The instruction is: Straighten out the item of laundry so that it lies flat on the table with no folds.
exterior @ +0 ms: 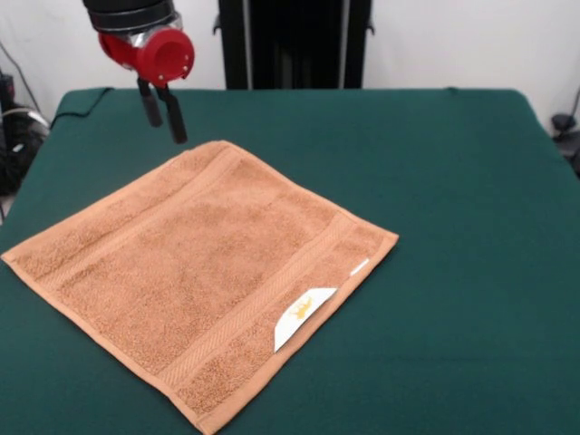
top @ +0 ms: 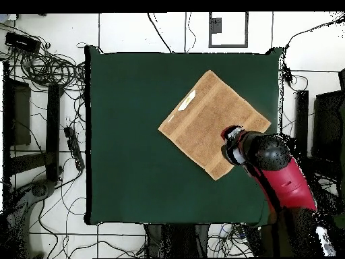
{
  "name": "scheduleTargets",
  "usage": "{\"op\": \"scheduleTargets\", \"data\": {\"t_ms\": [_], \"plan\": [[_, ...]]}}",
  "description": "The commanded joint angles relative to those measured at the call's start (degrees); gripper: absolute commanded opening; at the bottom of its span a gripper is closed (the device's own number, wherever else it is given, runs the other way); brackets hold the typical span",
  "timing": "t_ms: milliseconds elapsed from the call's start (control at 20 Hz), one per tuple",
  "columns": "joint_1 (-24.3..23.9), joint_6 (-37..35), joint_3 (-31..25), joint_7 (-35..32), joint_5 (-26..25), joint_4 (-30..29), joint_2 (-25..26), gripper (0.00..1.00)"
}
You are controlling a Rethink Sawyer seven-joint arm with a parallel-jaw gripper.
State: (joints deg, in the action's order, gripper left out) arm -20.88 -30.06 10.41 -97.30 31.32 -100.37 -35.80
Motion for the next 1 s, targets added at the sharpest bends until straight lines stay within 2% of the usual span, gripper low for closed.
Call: {"op": "scheduleTargets", "data": {"t_ms": [50, 550, 1000], "plan": [[3.28, -0.7, -6.3, -17.68, 5.18, -7.29, 1.92, 1.0], [4.22, 1.77, -7.22, -17.14, 8.24, -7.97, 2.93, 1.0], [2.99, 5.49, -9.5, -14.82, 10.47, -9.02, 4.38, 1.0]]}}
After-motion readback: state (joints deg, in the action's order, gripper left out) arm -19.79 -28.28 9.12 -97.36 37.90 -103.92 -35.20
